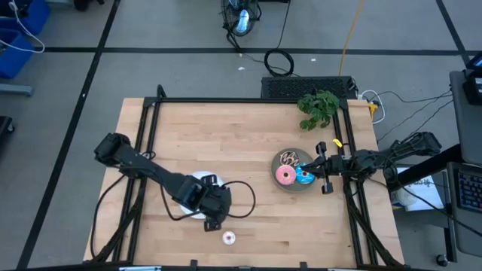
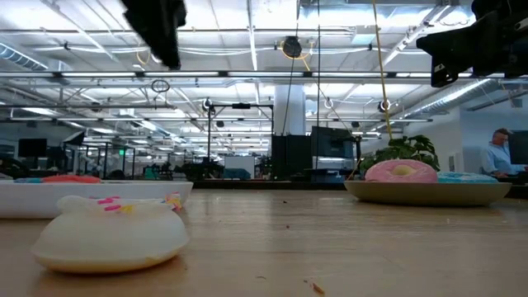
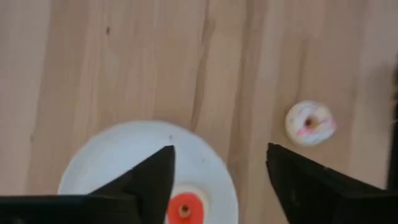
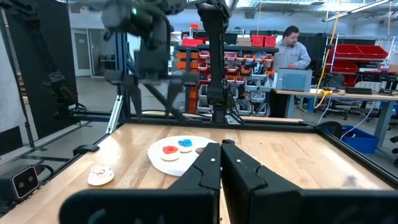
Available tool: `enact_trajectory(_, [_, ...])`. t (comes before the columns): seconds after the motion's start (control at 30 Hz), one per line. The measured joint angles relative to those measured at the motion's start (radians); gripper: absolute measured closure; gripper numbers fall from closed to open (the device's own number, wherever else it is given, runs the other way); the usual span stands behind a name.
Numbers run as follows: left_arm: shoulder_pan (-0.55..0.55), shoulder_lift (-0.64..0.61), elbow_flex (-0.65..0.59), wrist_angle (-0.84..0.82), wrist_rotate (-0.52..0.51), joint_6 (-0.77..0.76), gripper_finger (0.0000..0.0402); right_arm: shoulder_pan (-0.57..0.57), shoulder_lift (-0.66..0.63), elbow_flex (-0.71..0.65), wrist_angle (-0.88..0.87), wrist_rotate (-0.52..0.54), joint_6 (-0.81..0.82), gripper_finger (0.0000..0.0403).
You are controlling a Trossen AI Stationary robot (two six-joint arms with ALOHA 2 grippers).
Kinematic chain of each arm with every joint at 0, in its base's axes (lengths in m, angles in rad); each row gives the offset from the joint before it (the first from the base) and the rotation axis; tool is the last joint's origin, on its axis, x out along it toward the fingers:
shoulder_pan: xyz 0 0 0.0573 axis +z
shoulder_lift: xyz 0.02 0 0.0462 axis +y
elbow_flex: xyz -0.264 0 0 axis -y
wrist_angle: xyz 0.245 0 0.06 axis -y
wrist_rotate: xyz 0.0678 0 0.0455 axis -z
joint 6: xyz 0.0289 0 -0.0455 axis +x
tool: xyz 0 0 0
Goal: Pick & Place donuts
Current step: Put the small white donut on the white plate
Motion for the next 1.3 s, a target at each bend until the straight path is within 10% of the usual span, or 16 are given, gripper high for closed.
enact_trajectory(0.43, [-0.05,0.201,0.232,-0.037,0.029,0.272,0.0391,0.0,0.001,0.0,0.002,0.0,-0.014,0.0403])
enact_trajectory(0.83, [-0.068,0.345,0.348,-0.049,0.066,0.443,0.0324,0.0,0.004,0.0,0.0,0.0,-0.015,0.0403])
enact_trajectory(1.3, [-0.084,0.444,0.348,0.028,0.085,0.32,0.0111,0.0,0.009,0.0,0.007,0.0,-0.004,0.0403])
